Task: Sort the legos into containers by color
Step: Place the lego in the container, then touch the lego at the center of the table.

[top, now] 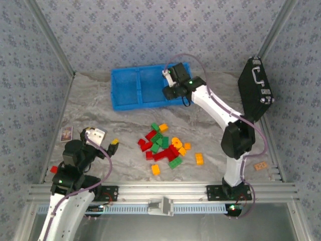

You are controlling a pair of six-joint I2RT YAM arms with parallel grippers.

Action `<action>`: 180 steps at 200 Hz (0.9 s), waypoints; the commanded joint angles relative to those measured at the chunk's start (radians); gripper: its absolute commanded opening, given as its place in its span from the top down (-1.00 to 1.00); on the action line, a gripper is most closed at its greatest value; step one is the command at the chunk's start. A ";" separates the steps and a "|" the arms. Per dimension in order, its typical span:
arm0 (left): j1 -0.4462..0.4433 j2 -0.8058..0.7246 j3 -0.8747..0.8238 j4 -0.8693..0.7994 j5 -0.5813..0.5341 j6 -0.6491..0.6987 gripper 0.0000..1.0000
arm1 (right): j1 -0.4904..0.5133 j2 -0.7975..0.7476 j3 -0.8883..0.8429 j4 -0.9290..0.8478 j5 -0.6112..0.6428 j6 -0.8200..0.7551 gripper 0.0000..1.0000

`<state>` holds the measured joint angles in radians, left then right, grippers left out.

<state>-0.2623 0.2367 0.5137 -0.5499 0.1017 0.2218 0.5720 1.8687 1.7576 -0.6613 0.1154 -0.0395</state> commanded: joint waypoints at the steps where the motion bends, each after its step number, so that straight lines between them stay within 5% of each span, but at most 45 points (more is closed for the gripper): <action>1: -0.002 -0.002 0.004 0.016 0.027 0.021 -1.00 | 0.052 -0.018 -0.083 -0.091 0.015 0.070 -0.13; 180: -0.002 -0.025 0.009 0.007 0.041 0.019 -1.00 | 0.177 0.130 -0.292 0.049 -0.070 0.116 -0.43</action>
<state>-0.2623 0.2100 0.5137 -0.5503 0.1204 0.2279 0.7467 1.9766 1.4834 -0.6449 0.0666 0.0639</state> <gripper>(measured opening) 0.998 0.719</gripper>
